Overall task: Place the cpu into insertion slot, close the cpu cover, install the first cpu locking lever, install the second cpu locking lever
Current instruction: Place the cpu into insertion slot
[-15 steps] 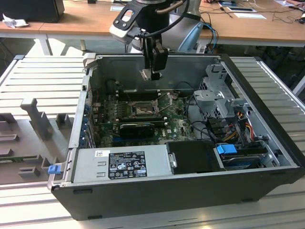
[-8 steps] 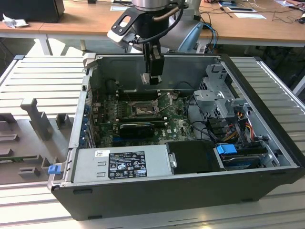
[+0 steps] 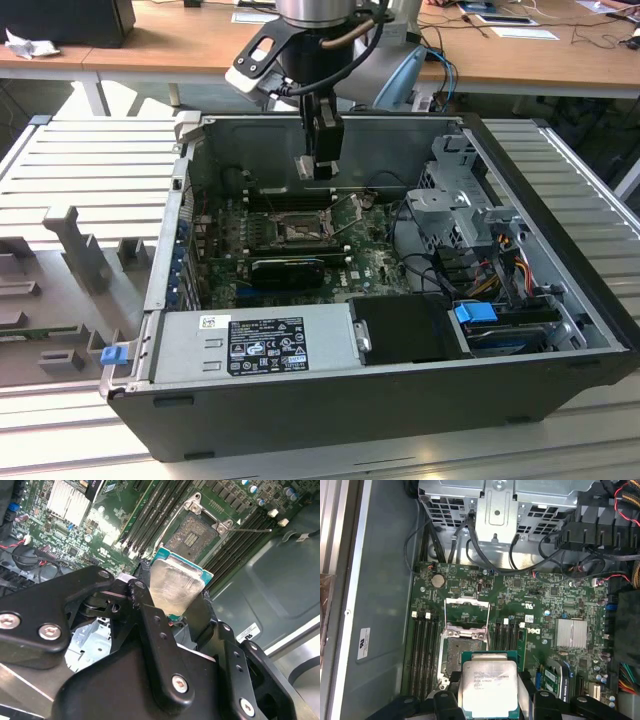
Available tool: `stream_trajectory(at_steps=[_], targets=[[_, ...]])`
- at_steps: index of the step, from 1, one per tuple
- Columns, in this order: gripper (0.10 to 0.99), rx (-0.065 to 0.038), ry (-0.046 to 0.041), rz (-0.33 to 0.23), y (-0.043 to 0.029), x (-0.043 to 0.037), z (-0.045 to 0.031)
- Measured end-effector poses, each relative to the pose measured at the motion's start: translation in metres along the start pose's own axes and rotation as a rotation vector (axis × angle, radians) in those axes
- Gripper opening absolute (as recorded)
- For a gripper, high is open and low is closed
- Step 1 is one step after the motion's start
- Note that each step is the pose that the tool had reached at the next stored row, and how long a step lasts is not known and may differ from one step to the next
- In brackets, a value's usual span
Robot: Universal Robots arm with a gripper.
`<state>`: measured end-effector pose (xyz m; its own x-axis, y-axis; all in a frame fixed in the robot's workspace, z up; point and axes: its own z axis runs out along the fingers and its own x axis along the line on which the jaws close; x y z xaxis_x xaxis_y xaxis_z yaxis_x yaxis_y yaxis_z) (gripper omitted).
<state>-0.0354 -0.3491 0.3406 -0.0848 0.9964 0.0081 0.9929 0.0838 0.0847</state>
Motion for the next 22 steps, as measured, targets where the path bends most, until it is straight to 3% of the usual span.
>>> stream_trajectory(at_steps=[22], targets=[[0.529,0.000,0.0002,0.000,-0.0011,-0.0001,0.0133]])
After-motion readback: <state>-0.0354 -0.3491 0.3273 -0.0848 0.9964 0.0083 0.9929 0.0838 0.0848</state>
